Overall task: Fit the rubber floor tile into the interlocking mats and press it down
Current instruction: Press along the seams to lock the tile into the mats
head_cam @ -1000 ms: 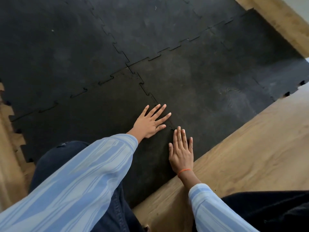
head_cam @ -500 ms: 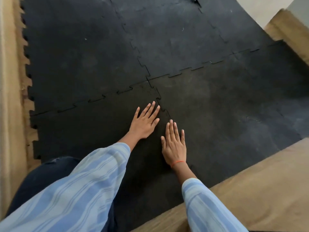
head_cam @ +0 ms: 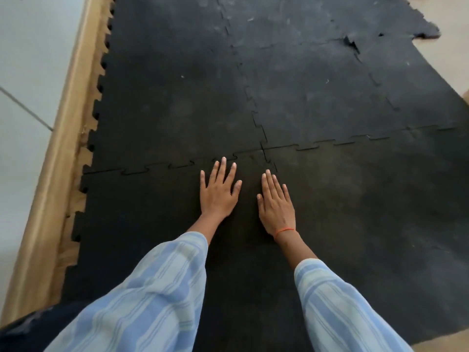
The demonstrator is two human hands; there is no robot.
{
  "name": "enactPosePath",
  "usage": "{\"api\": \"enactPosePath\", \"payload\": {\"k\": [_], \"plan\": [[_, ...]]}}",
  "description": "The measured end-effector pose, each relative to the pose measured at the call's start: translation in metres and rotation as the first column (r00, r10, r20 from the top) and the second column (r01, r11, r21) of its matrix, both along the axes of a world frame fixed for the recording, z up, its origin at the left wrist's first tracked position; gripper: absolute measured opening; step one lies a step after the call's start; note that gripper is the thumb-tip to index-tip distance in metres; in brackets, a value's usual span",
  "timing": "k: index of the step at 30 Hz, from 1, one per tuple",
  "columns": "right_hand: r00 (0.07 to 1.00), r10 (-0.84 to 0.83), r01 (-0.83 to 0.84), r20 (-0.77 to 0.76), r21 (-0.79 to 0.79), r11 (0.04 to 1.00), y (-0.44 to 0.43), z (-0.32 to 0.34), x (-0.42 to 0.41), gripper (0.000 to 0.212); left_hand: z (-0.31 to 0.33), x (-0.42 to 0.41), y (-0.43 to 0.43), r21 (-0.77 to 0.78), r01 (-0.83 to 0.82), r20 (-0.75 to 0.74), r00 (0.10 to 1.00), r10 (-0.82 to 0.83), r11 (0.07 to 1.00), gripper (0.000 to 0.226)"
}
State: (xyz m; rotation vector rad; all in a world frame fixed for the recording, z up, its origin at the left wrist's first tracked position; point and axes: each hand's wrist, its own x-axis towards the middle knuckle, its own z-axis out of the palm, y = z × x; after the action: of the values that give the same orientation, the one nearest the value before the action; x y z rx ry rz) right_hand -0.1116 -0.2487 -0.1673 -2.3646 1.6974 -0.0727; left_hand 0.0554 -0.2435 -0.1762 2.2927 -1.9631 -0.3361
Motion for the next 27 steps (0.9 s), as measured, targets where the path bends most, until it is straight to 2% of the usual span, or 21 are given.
{"api": "enactPosePath", "payload": {"k": [3, 6, 9, 12, 14, 15, 17, 18, 23, 26, 27], "plan": [[0.998, 0.047, -0.045, 0.048, -0.037, 0.998, -0.032, -0.003, 0.024, 0.056, -0.005, 0.023, -0.002, -0.031, -0.042, 0.027, 0.999, 0.043, 0.999, 0.061], [0.997, 0.069, -0.070, -0.026, -0.032, 0.997, -0.058, -0.007, 0.044, 0.055, -0.009, 0.021, 0.001, -0.037, -0.049, 0.017, 0.999, 0.049, 0.998, 0.060], [0.995, 0.073, -0.071, -0.063, 0.029, 0.997, -0.071, -0.005, 0.049, 0.055, 0.001, 0.027, -0.005, 0.035, -0.027, -0.032, 0.999, 0.028, 0.999, 0.057], [0.992, 0.058, -0.043, -0.111, 0.133, 0.990, -0.076, 0.003, 0.052, 0.057, 0.012, 0.045, -0.005, 0.099, 0.074, -0.055, 0.996, -0.069, 0.992, 0.058], [0.992, 0.090, -0.070, -0.093, 0.194, 0.979, -0.072, 0.007, 0.069, 0.058, 0.013, 0.070, 0.009, 0.088, 0.010, -0.032, 0.999, -0.007, 0.996, 0.061], [0.985, 0.153, -0.136, -0.079, 0.190, 0.972, -0.065, 0.007, 0.081, 0.058, 0.010, 0.085, 0.019, 0.083, -0.056, -0.016, 0.998, 0.057, 0.995, 0.062], [0.962, 0.264, -0.255, -0.067, 0.118, 0.960, -0.047, 0.000, 0.104, 0.057, 0.002, 0.112, 0.037, 0.065, -0.122, 0.030, 0.992, 0.120, 0.990, 0.062], [0.961, 0.269, -0.263, -0.069, 0.080, 0.961, -0.040, -0.004, 0.112, 0.057, -0.001, 0.120, 0.043, 0.051, -0.116, 0.046, 0.992, 0.114, 0.992, 0.062], [0.970, 0.220, -0.212, -0.106, 0.083, 0.974, -0.038, -0.007, 0.114, 0.059, 0.002, 0.132, 0.038, 0.134, -0.034, -0.006, 0.999, 0.035, 0.990, 0.064], [0.972, 0.202, -0.176, -0.123, 0.192, 0.965, -0.043, 0.002, 0.126, 0.060, 0.012, 0.141, 0.036, 0.181, 0.023, -0.013, 1.000, -0.021, 0.983, 0.066], [0.971, 0.213, -0.184, -0.108, 0.232, 0.955, -0.042, 0.004, 0.135, 0.062, 0.011, 0.148, 0.040, 0.179, -0.015, -0.017, 1.000, 0.019, 0.984, 0.067]]}}
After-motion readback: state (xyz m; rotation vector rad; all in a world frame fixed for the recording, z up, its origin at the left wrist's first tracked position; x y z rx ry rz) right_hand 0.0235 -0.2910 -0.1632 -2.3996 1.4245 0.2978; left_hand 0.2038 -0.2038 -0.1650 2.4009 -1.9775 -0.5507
